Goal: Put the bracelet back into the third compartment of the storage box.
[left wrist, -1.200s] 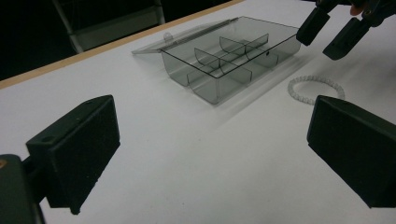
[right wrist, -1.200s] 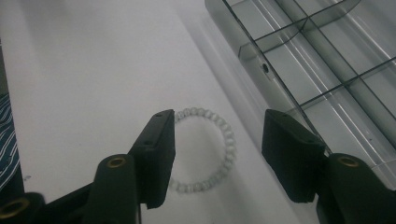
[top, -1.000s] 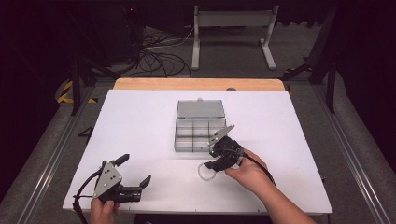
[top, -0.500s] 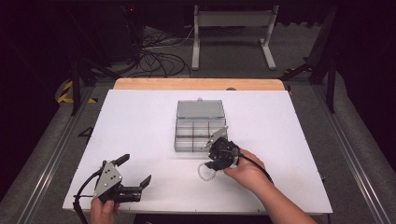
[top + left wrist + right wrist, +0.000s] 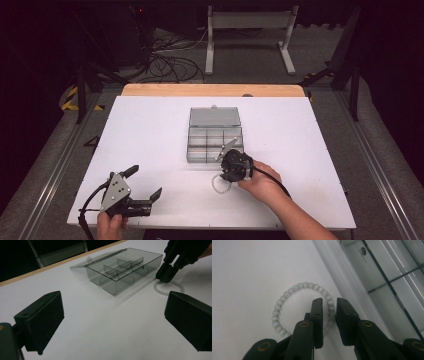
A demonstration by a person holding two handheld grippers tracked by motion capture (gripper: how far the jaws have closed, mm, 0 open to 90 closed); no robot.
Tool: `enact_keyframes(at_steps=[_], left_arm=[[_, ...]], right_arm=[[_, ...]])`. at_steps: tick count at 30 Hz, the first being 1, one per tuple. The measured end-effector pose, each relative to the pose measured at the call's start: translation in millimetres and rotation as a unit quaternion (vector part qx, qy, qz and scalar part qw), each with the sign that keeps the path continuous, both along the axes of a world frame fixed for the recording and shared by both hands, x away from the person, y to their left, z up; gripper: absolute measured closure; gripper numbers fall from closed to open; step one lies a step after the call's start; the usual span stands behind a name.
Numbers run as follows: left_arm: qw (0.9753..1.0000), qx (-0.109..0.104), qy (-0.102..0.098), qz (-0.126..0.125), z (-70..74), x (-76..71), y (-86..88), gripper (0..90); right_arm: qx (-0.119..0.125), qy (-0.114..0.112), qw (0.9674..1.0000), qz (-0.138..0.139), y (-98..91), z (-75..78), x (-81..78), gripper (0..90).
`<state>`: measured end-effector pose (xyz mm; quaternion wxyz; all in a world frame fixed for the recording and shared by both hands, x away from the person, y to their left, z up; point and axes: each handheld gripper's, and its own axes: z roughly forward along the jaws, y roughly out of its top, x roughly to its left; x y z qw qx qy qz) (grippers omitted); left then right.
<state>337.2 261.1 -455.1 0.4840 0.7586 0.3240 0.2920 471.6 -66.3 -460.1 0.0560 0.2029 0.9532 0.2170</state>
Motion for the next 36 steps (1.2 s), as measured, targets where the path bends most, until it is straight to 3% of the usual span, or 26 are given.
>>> enact_keyframes(at_steps=[5, 19, 25, 36], left_arm=[[1.0, -0.001, -0.001, -0.001, 0.1, -0.2, 0.1, 3.0], [1.0, 0.0, 0.0, -0.001, 0.4, -0.2, 0.5, 3.0], [1.0, 0.0, -0.001, -0.001, 0.2, -0.3, 0.2, 3.0], [1.0, 0.001, -0.001, -0.001, 0.3, -0.3, -0.2, 3.0]], right_arm=[[-0.01, -0.006, 0.9999, -0.002, 1.9, -2.4, 0.1, 84.9], [-0.012, -0.013, 0.9998, -0.002, 2.5, -1.6, -1.5, 85.5], [0.009, -0.026, 0.9996, 0.0, 1.7, 5.1, -7.7, 85.6], [0.052, -0.049, 0.9974, 0.015, -1.5, 30.7, -24.3, 85.5]])
